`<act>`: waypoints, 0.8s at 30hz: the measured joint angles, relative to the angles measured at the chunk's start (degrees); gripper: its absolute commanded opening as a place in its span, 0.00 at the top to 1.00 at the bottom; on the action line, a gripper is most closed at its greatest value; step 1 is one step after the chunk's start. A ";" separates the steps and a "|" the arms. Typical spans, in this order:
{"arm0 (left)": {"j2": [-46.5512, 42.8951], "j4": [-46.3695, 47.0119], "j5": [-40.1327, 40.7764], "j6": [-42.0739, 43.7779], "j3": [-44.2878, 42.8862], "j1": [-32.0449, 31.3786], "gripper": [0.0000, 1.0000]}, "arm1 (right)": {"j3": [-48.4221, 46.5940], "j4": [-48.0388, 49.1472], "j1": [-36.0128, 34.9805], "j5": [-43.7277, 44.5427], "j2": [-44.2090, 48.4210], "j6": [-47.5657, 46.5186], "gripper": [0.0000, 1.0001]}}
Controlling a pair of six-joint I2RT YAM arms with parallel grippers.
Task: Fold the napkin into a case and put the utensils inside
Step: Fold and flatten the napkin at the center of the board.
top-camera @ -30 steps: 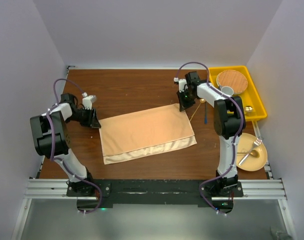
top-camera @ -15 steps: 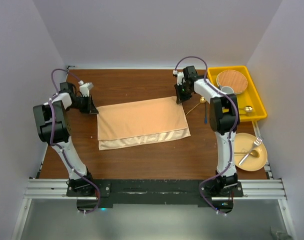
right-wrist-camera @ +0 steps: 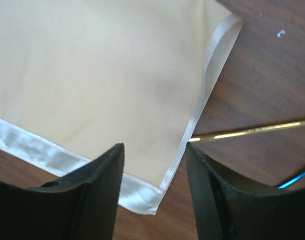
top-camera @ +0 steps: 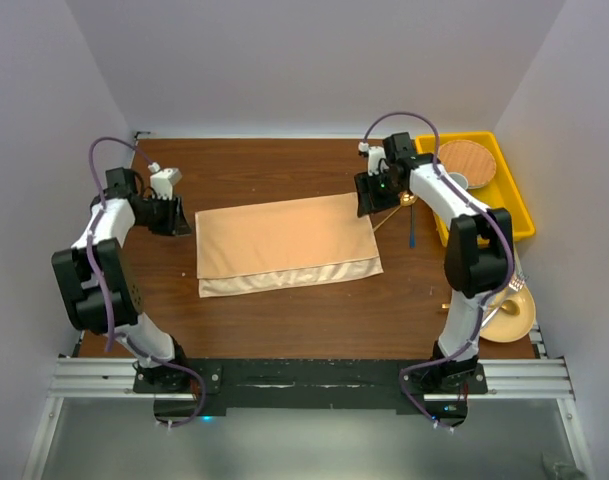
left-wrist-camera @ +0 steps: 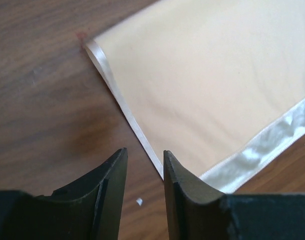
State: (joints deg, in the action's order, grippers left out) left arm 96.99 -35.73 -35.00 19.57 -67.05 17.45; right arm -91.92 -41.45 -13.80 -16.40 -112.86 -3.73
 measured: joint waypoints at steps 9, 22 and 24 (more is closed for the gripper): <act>-10.03 -1.81 2.38 1.01 11.74 0.04 0.60 | 14.29 -0.07 0.00 1.79 7.74 -0.44 0.52; -9.11 -2.36 5.18 1.01 14.84 -0.02 0.60 | 15.43 0.50 0.81 3.89 1.97 0.81 0.64; -8.81 -2.54 5.29 1.01 14.84 -0.13 0.60 | 15.43 0.46 0.81 3.87 1.77 1.29 0.68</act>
State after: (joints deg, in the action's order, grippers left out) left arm 88.18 -38.26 -29.71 20.58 -52.21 17.32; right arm -76.49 -40.99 -12.99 -12.53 -111.09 -2.44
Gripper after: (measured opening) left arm 0.402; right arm 0.366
